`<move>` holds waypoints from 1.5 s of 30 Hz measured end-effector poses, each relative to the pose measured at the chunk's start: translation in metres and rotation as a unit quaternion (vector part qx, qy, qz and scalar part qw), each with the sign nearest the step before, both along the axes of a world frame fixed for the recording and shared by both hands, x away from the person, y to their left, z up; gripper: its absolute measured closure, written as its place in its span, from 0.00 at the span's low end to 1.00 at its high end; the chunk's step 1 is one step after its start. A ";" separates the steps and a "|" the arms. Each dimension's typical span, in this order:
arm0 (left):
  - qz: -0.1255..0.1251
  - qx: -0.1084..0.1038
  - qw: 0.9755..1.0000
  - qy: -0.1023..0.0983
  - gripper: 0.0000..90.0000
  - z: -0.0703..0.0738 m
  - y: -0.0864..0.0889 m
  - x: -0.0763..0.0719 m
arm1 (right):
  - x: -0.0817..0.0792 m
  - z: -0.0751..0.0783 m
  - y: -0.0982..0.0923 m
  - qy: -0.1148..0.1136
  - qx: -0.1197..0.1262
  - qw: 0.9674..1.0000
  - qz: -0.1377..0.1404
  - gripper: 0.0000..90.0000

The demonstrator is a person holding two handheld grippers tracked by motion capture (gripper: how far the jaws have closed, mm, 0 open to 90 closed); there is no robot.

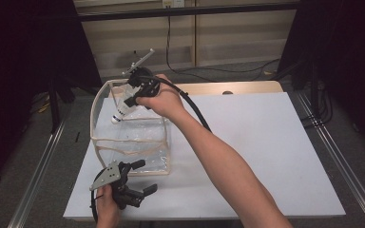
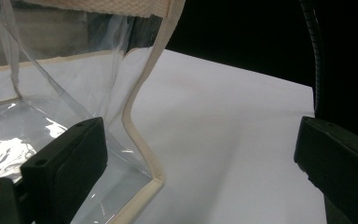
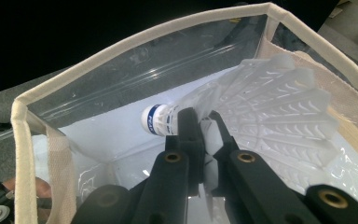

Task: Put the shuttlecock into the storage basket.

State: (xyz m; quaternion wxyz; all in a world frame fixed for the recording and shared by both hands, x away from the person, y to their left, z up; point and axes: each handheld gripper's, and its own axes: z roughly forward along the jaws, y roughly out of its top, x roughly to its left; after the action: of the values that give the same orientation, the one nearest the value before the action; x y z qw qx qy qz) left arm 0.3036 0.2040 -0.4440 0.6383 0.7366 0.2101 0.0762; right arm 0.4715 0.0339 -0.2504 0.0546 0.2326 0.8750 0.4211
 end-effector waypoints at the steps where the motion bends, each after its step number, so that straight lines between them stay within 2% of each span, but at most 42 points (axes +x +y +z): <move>1: 0.000 -0.001 1.000 0.001 0.03 0.000 0.000 0.000 | 0.000 -0.001 0.000 0.000 0.000 1.000 0.000 0.98; 6: -0.002 -0.002 1.000 0.000 0.03 0.000 0.000 0.000 | 0.001 -0.004 0.003 0.003 0.000 1.000 -0.002 0.98; 22: -0.003 -0.004 1.000 0.000 0.03 0.000 0.000 0.000 | 0.002 -0.015 0.020 0.007 -0.023 1.000 0.010 0.99; 34: -0.003 -0.005 1.000 0.000 0.03 0.001 0.000 0.000 | 0.002 -0.017 0.032 0.010 -0.021 1.000 0.012 0.99; 45: -0.004 -0.004 1.000 -0.001 0.03 0.000 0.000 0.000 | 0.005 -0.026 0.039 0.016 -0.031 0.999 0.015 0.99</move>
State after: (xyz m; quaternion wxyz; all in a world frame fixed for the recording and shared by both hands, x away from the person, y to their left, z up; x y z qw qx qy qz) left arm 0.3036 0.2039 -0.4437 0.6419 0.7346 0.2071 0.0733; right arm 0.4762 0.0728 -0.2763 0.0412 0.2244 0.8916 0.3911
